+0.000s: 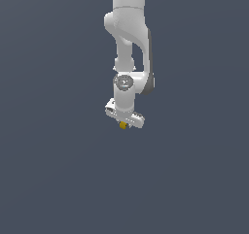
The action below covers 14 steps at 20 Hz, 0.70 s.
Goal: Pick up the object and move it to a goal position.
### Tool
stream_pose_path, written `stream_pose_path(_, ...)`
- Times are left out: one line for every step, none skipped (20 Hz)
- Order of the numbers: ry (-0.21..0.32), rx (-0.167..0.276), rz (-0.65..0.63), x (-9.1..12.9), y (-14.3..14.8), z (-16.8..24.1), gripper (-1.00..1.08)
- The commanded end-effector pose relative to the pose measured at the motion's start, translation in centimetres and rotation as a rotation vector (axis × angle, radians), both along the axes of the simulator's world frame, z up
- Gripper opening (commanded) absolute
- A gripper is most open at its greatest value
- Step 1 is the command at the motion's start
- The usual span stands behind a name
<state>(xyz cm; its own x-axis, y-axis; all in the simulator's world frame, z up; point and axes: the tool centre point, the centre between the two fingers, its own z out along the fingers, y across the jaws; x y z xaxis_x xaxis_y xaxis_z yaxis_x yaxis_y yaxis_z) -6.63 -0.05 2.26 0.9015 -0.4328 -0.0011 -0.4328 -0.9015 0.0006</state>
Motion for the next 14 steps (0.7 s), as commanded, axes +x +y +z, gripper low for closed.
stream_pose_path(-0.001,0.000,0.000,0.05,0.01,-0.06,-1.00)
stream_pose_path(-0.001,0.000,0.000,0.05,0.01,-0.06,-1.00)
stream_pose_path(-0.001,0.000,0.000,0.05,0.01,-0.06,-1.00)
stream_pose_path(-0.001,0.000,0.000,0.05,0.01,-0.06,-1.00)
stream_pose_path(-0.001,0.000,0.000,0.05,0.01,-0.06,-1.00)
stream_pose_path(-0.001,0.000,0.000,0.05,0.01,-0.06,-1.00)
stream_pose_path(-0.001,0.000,0.000,0.05,0.01,-0.06,-1.00)
stream_pose_path(-0.001,0.000,0.000,0.05,0.01,-0.06,-1.00)
stream_pose_path(-0.001,0.000,0.000,0.05,0.01,-0.06,-1.00)
stream_pose_path(-0.001,0.000,0.000,0.05,0.01,-0.04,-1.00)
stream_pose_path(-0.001,0.000,0.000,0.06,0.01,-0.01,-1.00)
stream_pose_path(-0.001,0.000,0.000,0.08,-0.01,0.07,-1.00)
stream_pose_path(-0.001,0.000,0.000,0.13,-0.04,0.21,-1.00)
stream_pose_path(-0.001,0.000,0.000,0.19,-0.08,0.40,-1.00)
